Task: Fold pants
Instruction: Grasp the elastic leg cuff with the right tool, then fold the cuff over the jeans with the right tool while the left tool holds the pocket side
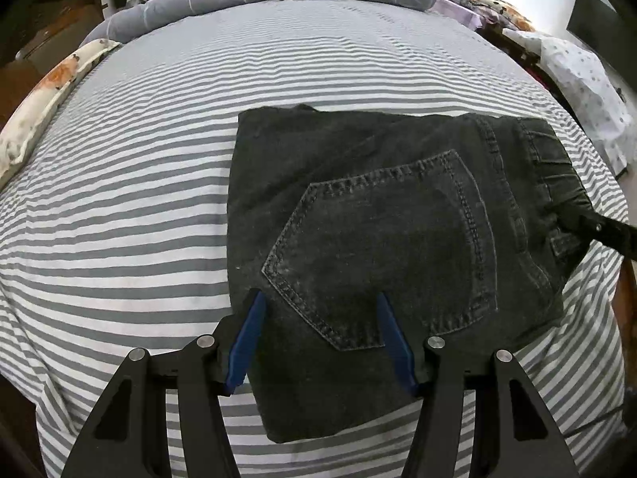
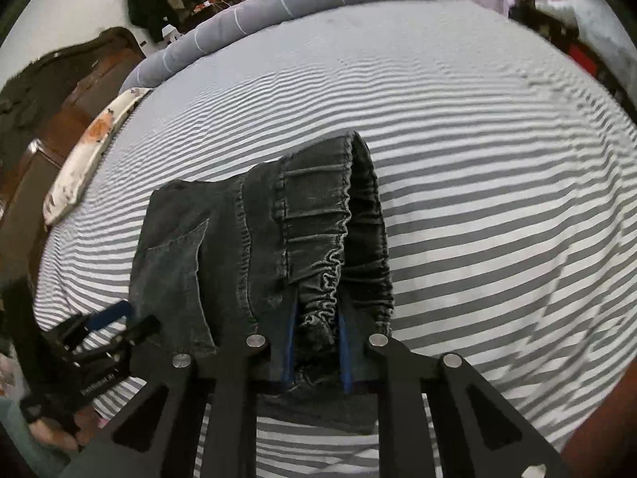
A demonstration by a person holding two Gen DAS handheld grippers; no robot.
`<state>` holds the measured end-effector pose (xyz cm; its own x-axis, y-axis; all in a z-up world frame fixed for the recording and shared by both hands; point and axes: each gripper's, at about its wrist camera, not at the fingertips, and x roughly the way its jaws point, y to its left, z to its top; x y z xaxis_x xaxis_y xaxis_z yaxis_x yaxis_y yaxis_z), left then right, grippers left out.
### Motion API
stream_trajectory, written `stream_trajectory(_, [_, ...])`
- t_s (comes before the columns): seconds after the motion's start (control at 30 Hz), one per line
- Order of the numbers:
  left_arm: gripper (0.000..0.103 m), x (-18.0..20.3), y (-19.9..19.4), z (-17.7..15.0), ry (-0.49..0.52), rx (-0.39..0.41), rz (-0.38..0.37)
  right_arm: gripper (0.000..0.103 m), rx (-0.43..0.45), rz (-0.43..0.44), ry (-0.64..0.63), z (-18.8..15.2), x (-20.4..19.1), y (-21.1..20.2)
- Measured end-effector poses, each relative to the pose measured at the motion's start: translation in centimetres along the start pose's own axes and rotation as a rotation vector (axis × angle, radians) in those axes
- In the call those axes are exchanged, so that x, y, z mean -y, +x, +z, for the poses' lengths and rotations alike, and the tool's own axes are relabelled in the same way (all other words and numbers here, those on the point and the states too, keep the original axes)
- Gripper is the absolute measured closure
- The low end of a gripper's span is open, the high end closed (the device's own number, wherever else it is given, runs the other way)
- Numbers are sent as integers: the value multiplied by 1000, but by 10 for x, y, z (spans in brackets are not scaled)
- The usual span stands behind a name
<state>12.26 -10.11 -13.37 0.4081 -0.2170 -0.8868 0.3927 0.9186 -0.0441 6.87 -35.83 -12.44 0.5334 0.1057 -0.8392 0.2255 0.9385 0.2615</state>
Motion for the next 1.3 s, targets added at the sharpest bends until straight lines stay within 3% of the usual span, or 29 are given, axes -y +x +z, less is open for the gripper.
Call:
stream_trajectory(0.27, [44,3,-17,8,35,42,8,90,27,-36,34,-10,3,-17])
stream_trajectory(0.5, [44,9,-4,10,64,8,29,90,-34,-59,77,-16,18,9])
stream_trajectory(0.6, [44,12,14,8,80,-38,64,89,-65,-39,105,-13,25,23])
stream_trajectory(0.77, [39,12,18,11,84,-27,69,84,-91,7,122,-10,34,30])
stream_trajectory(0.97, [39,-19,8,18,-44,-28,-62,74,-79,155,188,-9,49,19])
stream_trajectory(1.03, [39,-32,5,20,-97,-28,-100,62,-65,223,233,-9,62,15])
stream_trajectory(1.13, [39,-57,6,21,-184,-37,-145,56,-32,274,279,-6,79,8])
stream_trajectory(1.3, [39,-78,16,16,-304,-72,-240,46,-64,422,327,-2,99,19])
